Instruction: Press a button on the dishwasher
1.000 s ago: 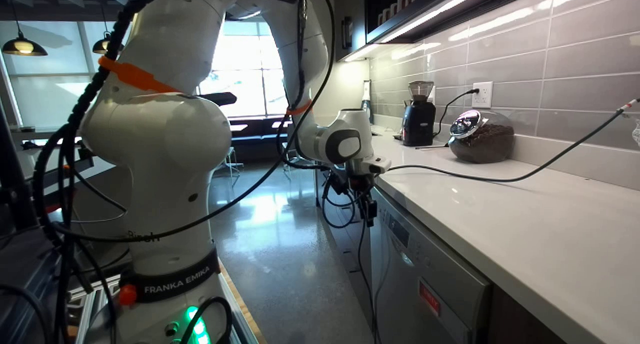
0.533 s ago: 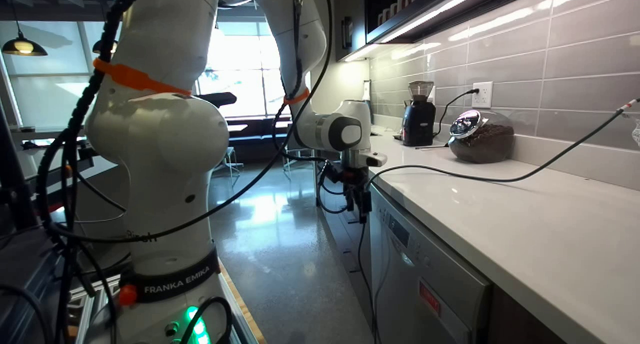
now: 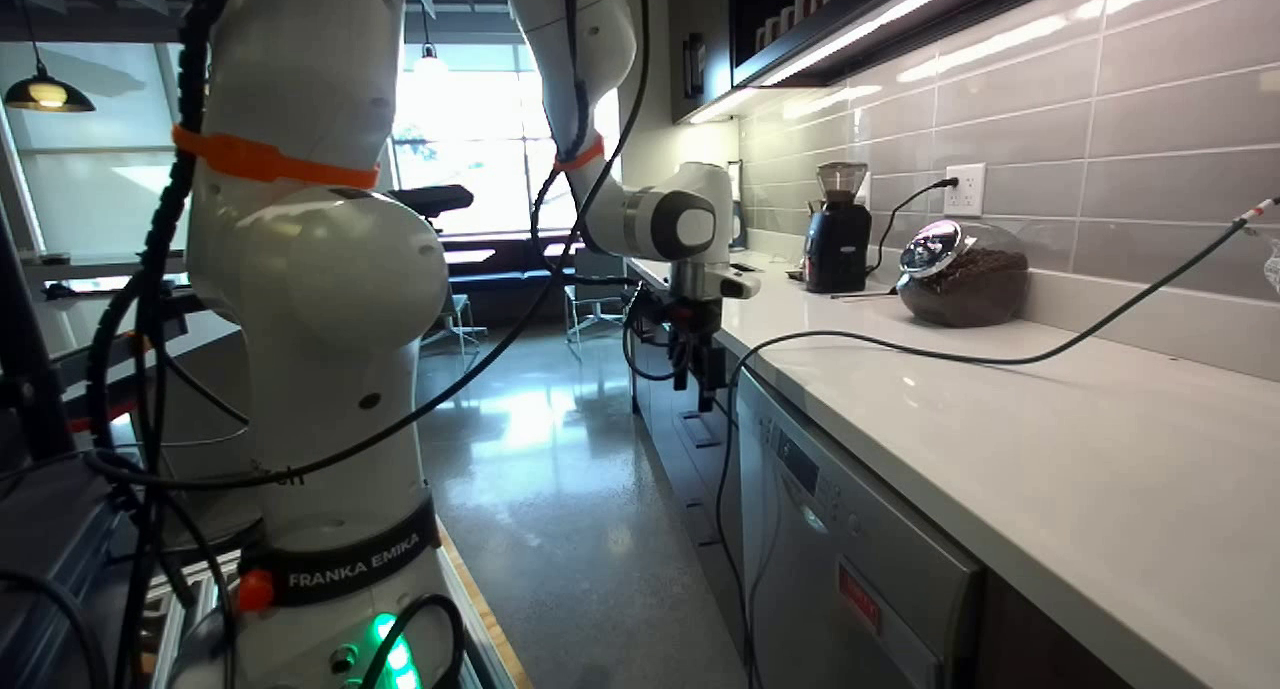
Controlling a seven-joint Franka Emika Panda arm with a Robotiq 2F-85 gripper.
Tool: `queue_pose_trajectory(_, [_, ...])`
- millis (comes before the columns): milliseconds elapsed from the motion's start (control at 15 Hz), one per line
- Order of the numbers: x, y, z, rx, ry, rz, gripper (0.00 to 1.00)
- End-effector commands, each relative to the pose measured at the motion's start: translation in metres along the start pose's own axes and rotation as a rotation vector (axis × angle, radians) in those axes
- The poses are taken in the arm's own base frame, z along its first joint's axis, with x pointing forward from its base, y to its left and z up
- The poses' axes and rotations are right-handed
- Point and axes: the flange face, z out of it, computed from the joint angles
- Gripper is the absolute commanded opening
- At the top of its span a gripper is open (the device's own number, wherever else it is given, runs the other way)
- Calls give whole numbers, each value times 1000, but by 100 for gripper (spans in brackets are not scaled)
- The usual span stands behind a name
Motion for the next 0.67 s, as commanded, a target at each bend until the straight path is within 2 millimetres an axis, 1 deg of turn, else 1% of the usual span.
queue_pose_trajectory(0, [-9, -5, -26, 1, -30, -8, 100])
queue_pose_trajectory(600, [-18, -11, -91, -20, -48, -37, 100])
